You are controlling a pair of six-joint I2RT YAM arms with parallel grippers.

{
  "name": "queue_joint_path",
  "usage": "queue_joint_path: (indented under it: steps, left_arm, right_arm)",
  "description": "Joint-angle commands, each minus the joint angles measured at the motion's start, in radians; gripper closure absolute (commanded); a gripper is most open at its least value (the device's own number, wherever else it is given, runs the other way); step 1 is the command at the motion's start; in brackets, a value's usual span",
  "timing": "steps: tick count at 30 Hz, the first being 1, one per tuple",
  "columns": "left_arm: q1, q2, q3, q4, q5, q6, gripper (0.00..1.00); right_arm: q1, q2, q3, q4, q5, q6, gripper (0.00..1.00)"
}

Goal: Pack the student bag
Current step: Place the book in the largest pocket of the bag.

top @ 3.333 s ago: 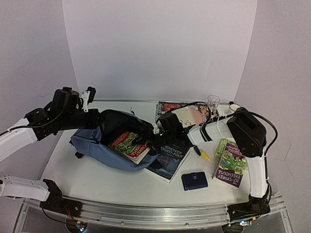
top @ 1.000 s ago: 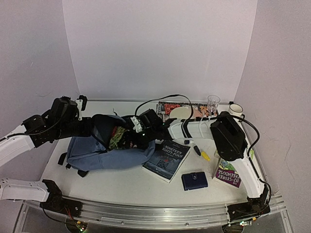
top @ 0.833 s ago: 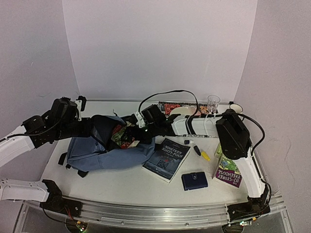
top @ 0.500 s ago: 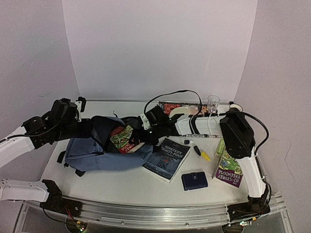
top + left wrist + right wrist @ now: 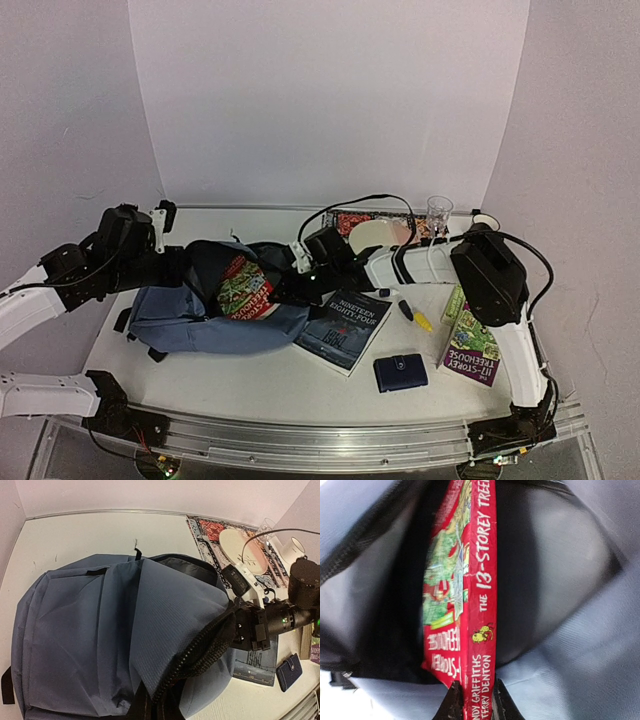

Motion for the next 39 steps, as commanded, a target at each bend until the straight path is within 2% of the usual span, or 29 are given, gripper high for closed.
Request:
queue_joint_path:
  steps: [1, 10, 15, 23, 28, 32, 36, 39]
  left_arm:
    - [0.003, -0.031, 0.007, 0.060, 0.077, 0.060, 1.00]
    - [0.003, -0.051, -0.018, 0.067, 0.192, 0.077, 1.00]
    - [0.003, -0.070, -0.034, 0.066, 0.207, 0.050, 1.00]
    - [0.003, -0.124, -0.061, 0.045, 0.191, -0.012, 1.00]
    - [0.003, -0.139, -0.074, 0.038, 0.195, -0.029, 1.00]
    - [0.004, -0.131, -0.066, 0.032, 0.142, -0.041, 1.00]
    - [0.003, -0.094, -0.057, 0.018, 0.052, -0.065, 1.00]
    - [0.003, -0.072, -0.055, 0.012, -0.014, -0.085, 1.00]
  right_arm:
    - [0.007, -0.019, 0.056, 0.121, -0.199, 0.014, 1.00]
    - [0.051, 0.138, 0.227, 0.125, -0.368, 0.073, 1.00]
    - [0.050, 0.129, 0.200, 0.113, -0.166, 0.095, 0.92]
    - [0.025, 0.082, 0.200, 0.056, 0.136, 0.039, 0.90]
    - [0.020, 0.105, 0.239, 0.035, 0.221, 0.012, 0.67]
    - [0.017, 0.105, 0.244, 0.025, 0.215, 0.004, 0.60]
    - [0.013, 0.063, 0.176, 0.021, 0.221, -0.009, 0.50]
    - [0.009, 0.019, 0.121, -0.015, 0.250, -0.053, 0.46]
